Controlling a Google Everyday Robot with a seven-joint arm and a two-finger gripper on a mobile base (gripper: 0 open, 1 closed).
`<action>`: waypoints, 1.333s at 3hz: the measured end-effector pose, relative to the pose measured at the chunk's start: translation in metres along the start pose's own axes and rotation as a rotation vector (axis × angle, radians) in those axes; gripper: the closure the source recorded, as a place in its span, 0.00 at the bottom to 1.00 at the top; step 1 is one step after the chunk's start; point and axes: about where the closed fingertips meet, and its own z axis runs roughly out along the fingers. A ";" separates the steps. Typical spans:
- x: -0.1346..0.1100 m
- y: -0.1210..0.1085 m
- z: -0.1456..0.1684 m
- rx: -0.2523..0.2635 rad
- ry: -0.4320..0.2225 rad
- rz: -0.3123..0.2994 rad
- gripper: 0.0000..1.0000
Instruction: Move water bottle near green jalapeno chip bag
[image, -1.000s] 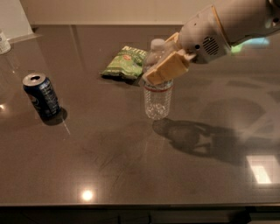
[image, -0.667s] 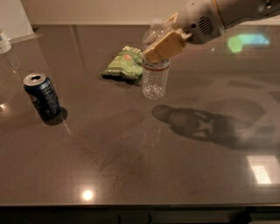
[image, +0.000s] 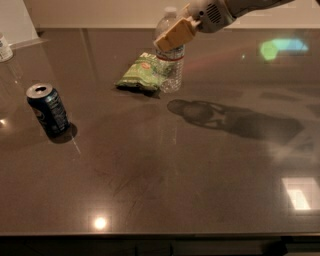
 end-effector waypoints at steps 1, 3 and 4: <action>0.007 -0.028 0.009 0.033 0.021 0.024 1.00; 0.028 -0.059 0.023 0.064 0.017 0.054 1.00; 0.037 -0.066 0.030 0.060 0.012 0.064 1.00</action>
Offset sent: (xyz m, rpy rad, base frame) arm 0.0696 -0.0280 -0.0293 -0.0082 0.0082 -0.1060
